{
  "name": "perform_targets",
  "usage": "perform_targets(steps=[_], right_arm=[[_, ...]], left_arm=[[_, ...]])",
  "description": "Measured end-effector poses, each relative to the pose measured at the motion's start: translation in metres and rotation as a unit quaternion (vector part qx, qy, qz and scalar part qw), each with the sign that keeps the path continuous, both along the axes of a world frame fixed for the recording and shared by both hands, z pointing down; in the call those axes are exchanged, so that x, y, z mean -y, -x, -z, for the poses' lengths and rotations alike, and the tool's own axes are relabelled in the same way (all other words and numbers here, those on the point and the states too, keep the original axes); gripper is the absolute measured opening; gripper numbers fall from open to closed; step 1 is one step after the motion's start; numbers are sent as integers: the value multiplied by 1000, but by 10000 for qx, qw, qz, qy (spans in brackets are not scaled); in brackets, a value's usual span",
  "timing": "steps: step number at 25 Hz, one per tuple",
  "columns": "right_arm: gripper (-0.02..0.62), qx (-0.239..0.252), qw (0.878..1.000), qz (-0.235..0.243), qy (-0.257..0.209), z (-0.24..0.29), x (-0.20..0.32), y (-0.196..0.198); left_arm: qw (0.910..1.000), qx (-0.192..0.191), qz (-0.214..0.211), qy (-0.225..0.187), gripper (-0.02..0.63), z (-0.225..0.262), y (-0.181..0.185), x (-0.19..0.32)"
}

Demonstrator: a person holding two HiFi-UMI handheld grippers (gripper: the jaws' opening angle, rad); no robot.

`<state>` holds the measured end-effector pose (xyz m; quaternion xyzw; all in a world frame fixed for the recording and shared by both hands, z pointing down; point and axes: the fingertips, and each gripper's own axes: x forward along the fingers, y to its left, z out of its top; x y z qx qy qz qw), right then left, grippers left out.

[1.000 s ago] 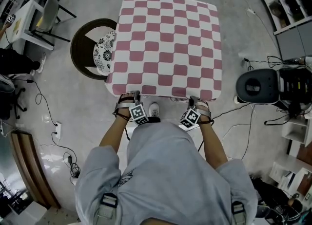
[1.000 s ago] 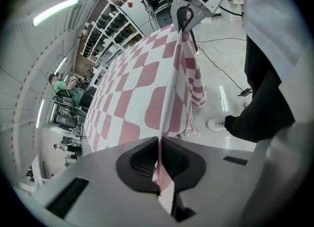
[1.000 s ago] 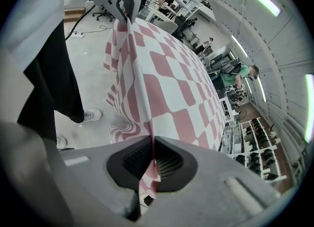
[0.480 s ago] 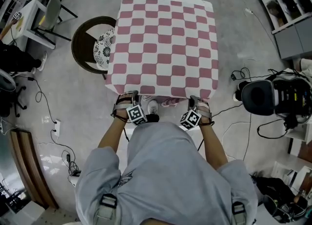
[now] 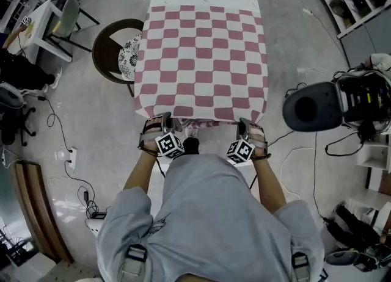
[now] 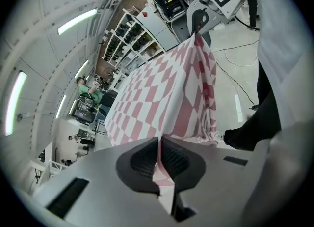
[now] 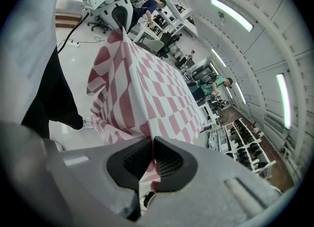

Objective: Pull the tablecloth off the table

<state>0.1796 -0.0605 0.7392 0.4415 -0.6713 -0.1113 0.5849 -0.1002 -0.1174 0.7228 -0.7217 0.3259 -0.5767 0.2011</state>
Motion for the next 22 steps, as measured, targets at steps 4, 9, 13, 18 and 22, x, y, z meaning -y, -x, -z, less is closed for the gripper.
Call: perform_targets(steps=[4, 9, 13, 18, 22], right_arm=[[9, 115, 9994, -80, -330, 27, -29, -6], [9, 262, 9973, -142, -672, 57, -80, -12], [9, 515, 9943, -280, -894, 83, -118, -10], [9, 911, 9866, -528, -1245, 121, -156, -13], [9, 1509, 9750, -891, -1368, 142, -181, -13]], left_arm=[[9994, -183, 118, -285, 6, 31, -6, -29], [9963, -480, 340, -624, 6, 63, -11, -77], [9934, -747, 511, -702, 6, 83, -9, -123], [9850, -1256, 778, -891, 6, 120, -11, -169], [9780, -1542, 914, -1068, 6, 141, -10, -200]])
